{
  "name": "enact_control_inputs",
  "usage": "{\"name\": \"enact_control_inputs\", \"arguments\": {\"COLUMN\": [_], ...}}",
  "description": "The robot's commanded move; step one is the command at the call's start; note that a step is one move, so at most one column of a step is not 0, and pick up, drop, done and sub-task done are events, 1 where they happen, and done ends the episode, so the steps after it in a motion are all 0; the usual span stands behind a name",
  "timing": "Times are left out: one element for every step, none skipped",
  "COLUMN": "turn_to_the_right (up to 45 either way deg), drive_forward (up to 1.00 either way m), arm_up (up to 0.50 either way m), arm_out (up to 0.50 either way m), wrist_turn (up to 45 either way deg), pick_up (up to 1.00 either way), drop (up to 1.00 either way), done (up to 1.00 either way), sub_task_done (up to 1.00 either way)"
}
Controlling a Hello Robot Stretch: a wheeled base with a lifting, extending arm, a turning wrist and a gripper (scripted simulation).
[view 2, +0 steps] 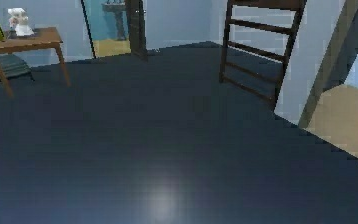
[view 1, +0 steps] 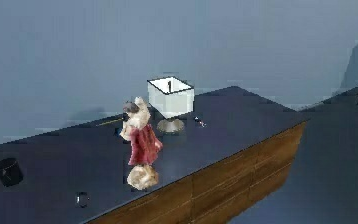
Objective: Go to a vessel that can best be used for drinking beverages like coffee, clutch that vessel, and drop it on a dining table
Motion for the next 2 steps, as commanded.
{"name": "enact_control_inputs", "arguments": {"turn_to_the_right": [0.0,-45.0], "drive_forward": [0.05,0.0], "arm_up": [0.0,0.0], "arm_out": [0.0,0.0], "wrist_turn": [0.0,0.0], "pick_up": [0.0,0.0], "drop": [0.0,0.0], "done": [0.0,0.0], "sub_task_done": [0.0,0.0]}}
